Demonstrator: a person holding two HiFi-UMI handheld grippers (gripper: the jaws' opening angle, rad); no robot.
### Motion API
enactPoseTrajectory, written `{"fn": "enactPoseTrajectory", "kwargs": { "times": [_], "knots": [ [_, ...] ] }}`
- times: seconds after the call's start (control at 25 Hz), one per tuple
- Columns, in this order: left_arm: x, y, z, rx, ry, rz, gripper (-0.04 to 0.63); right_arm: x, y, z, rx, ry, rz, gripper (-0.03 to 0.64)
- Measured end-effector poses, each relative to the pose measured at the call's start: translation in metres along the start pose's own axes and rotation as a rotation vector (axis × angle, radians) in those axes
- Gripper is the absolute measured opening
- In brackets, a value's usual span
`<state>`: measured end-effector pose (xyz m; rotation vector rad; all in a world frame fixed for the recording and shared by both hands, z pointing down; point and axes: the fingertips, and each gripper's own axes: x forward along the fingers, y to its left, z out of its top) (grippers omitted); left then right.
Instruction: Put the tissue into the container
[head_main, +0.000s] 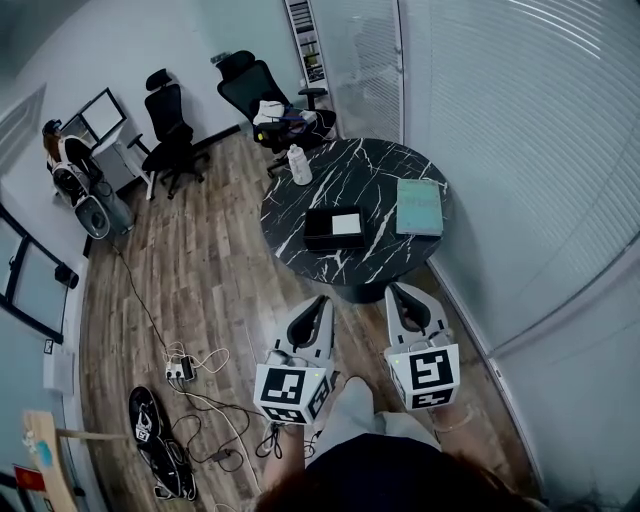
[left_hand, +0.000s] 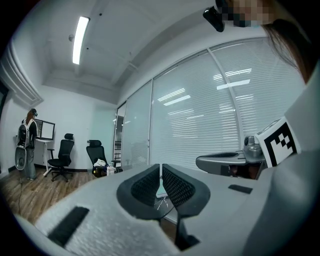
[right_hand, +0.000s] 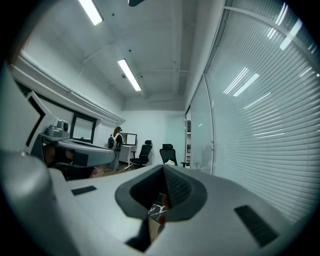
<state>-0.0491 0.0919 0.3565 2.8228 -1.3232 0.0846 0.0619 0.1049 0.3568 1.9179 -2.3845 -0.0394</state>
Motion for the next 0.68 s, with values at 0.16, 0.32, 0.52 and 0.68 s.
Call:
{"fn": "enactPoseTrajectory", "kwargs": {
  "times": [0.16, 0.32, 0.52, 0.68],
  "knots": [
    [0.001, -0.001, -0.001, -0.01, 0.002, -0.006, 0.038, 0.001, 0.001, -0.001, -0.004, 0.012, 0.004, 0.021],
    [0.004, 0.0, 0.0, -0.014, 0.001, -0.01, 0.038, 0.003, 0.003, 0.002, -0.009, 0.003, 0.013, 0.021],
    [0.005, 0.003, -0.001, -0.028, 0.001, -0.01, 0.038, 0.006, 0.009, 0.002, -0.053, 0.013, 0.032, 0.021],
    [0.007, 0.009, 0.001, -0.023, 0.0, -0.001, 0.038, 0.01, 0.01, 0.003, -0.056, 0.018, 0.038, 0.021]
  ]
}}
